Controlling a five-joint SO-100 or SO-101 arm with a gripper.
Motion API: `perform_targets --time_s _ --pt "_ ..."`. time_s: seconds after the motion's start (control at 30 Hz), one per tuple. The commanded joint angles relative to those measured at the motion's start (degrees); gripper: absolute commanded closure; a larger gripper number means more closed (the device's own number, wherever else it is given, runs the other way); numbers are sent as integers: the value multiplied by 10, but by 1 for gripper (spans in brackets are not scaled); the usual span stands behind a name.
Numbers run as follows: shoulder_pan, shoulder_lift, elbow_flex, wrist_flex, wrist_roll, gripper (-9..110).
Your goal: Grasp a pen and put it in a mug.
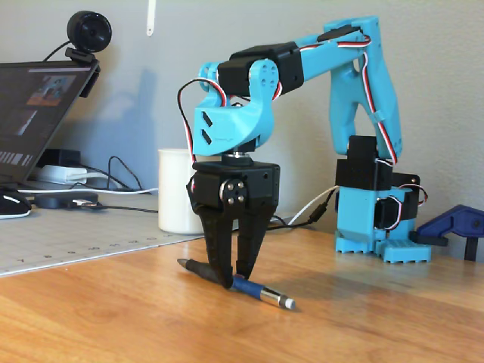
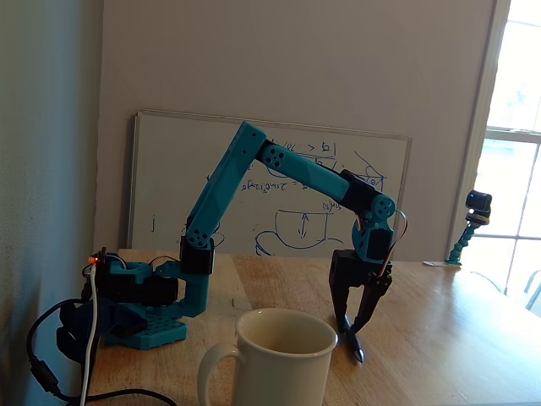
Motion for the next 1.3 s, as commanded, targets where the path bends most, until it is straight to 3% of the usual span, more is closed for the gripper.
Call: perform_targets --time_s 0.0,0.27,0.43,0.9,1.27 --pt "-4 16 -33 -4 -6 101" --pt "4 106 -1 -11 1 101" --pt "14 197 109 -131 29 101" --pt "87 553 410 -557 555 101" --pt "293 739 534 -739 611 101"
